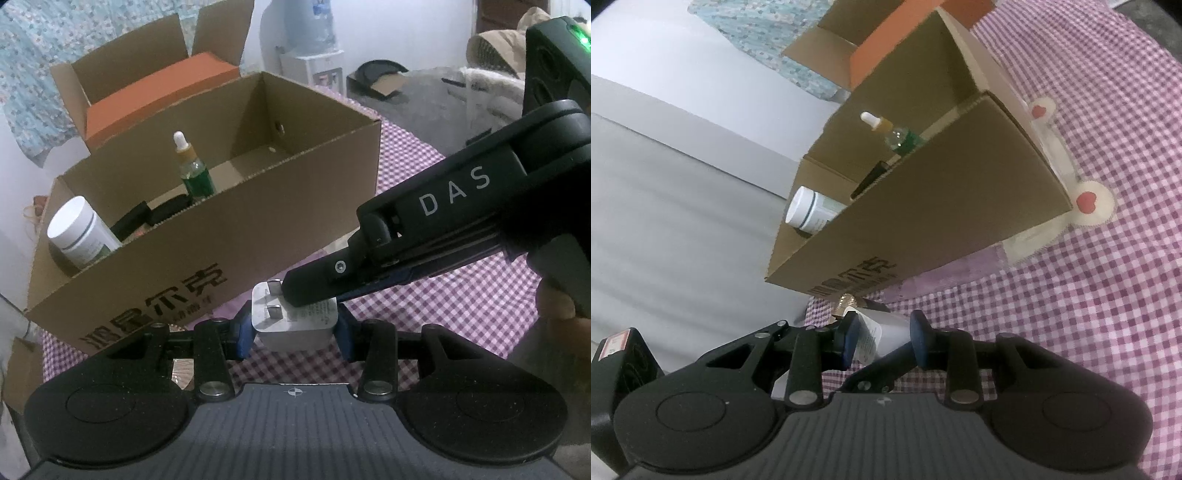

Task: Organize rigid objects
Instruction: 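Lift the white charger plug off the table with the right tool, then lower the charger plug into the box and open the right tool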

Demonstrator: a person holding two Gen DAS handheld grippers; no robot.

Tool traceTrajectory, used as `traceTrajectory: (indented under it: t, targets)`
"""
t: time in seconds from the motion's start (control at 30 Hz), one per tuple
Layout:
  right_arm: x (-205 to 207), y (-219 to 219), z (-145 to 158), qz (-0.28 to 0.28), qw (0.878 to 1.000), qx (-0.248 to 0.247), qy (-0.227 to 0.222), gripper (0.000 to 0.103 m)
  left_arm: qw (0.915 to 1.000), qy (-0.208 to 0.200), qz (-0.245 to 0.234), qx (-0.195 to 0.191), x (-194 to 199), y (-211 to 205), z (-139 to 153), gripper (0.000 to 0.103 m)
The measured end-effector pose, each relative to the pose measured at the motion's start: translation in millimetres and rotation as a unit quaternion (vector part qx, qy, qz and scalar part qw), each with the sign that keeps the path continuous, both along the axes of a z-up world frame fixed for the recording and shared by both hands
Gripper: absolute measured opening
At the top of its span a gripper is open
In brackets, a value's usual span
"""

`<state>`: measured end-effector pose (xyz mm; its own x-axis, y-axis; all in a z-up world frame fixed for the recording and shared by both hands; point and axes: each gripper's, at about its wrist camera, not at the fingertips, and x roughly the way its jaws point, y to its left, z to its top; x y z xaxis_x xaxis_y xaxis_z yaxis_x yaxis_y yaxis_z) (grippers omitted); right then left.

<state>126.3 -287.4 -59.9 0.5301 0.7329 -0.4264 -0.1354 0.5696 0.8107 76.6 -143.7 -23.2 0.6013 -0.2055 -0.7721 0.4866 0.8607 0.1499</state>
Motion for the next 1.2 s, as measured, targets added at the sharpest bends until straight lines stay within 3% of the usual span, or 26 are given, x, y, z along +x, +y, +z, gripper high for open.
traceTrajectory:
  t: [0.4, 0.67, 0.8, 0.93, 1.2]
  targets:
    - [-12, -6, 21, -0.008, 1.000, -0.002, -0.025, 0.033, 0.9996, -0.023, 0.002, -0.014, -6, -1, 25, 0.042]
    - [-5, -16, 62, -0.015, 0.997, -0.014, -0.068, 0.033, 0.9981, -0.051, 0.002, -0.034, 12, -8, 64, 0.042]
    - [8, -24, 89, -0.018, 0.995, -0.026, -0.092, 0.033, 0.9971, -0.063, -0.002, -0.044, 31, -14, 82, 0.042]
    - [30, -33, 108, -0.020, 0.994, -0.041, -0.101, 0.033, 0.9970, -0.049, -0.002, -0.061, 64, -20, 92, 0.042]
    - [97, -42, 114, -0.008, 0.994, -0.075, -0.077, 0.033, 0.9984, -0.018, 0.016, -0.050, 128, -32, 77, 0.042]
